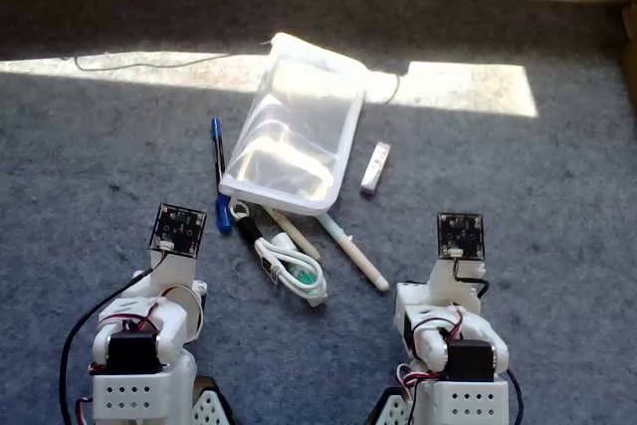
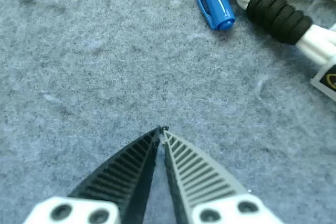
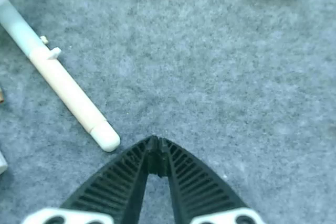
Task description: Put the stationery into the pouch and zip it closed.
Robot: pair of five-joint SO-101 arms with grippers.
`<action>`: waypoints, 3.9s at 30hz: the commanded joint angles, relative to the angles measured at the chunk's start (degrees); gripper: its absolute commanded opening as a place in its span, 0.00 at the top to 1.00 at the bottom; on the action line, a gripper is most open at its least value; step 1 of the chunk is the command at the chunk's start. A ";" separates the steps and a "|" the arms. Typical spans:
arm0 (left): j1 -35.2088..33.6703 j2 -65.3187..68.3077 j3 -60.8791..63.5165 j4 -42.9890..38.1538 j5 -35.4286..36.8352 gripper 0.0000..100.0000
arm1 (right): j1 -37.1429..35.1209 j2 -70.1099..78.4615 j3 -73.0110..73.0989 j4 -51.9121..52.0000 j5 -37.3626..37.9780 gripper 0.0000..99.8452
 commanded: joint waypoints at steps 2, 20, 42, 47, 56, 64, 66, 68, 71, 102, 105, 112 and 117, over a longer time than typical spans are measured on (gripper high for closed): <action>-0.22 0.13 1.27 0.26 -0.62 0.99 | 0.48 -0.66 6.46 -1.63 -0.26 0.99; -0.22 0.13 1.27 0.26 -0.62 0.99 | 0.48 -0.66 6.46 -1.63 -0.26 0.99; -0.22 0.13 1.27 0.26 -0.62 0.99 | 0.48 -0.66 6.46 -1.63 -0.26 0.99; -0.22 0.13 1.27 0.26 -0.62 0.99 | 0.48 -0.66 6.46 -1.63 -0.26 0.99; -0.22 0.13 1.27 0.26 -0.62 0.99 | 0.48 -0.66 6.46 -1.63 -0.26 0.99; -0.13 0.13 1.27 0.26 -0.62 0.99 | 0.48 -0.66 6.46 -1.63 -0.26 0.99; -0.13 0.13 1.27 0.26 -0.62 0.99 | 0.13 -0.66 6.46 -1.63 -0.26 0.99; -0.13 0.13 1.27 0.26 -0.62 0.99 | 0.13 -0.66 6.46 -1.63 -0.26 0.99; -0.31 0.04 1.27 0.26 -0.62 0.99 | 0.13 -0.66 6.46 -1.63 -0.35 0.99; -12.97 0.04 -2.07 -3.08 -0.62 0.99 | -2.15 1.27 -28.35 -0.66 13.54 0.99; -12.88 0.04 -2.07 -3.08 -0.62 0.99 | -6.46 8.04 -33.01 -0.13 13.54 0.99; -12.88 0.04 -1.98 -2.99 -0.70 0.99 | -14.46 27.30 -45.32 0.57 13.19 0.99; -12.88 0.04 -1.19 -3.43 -0.70 0.99 | -21.41 35.47 -50.42 0.66 10.20 0.96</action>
